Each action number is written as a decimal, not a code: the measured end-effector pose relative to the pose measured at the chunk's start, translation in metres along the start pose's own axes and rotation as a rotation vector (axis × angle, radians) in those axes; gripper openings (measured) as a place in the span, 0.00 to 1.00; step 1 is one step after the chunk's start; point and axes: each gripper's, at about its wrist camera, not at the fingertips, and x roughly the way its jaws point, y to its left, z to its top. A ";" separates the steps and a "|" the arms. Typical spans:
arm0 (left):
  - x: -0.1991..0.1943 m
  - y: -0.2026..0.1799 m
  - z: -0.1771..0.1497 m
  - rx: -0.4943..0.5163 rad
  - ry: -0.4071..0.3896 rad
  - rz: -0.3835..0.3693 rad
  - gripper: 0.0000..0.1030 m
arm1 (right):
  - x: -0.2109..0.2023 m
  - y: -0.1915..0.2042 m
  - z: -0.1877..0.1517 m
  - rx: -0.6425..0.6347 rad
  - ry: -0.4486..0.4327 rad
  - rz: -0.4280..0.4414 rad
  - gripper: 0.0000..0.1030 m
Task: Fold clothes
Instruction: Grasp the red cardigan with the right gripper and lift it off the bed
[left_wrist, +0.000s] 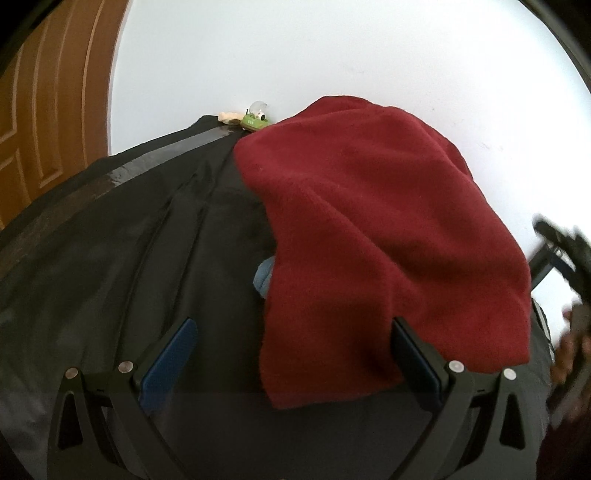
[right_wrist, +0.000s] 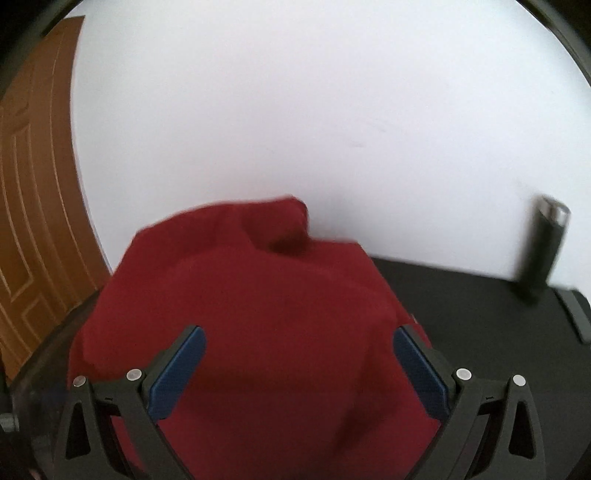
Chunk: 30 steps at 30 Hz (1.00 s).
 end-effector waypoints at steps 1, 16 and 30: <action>0.001 0.000 0.001 0.000 0.002 0.001 0.99 | 0.009 -0.002 0.010 0.032 0.002 0.022 1.00; 0.011 0.004 -0.001 -0.013 0.035 -0.001 0.99 | 0.143 -0.050 0.070 0.369 0.131 0.248 1.00; 0.029 0.005 0.007 -0.022 0.054 0.007 0.99 | 0.129 -0.028 0.063 0.278 0.165 0.286 0.12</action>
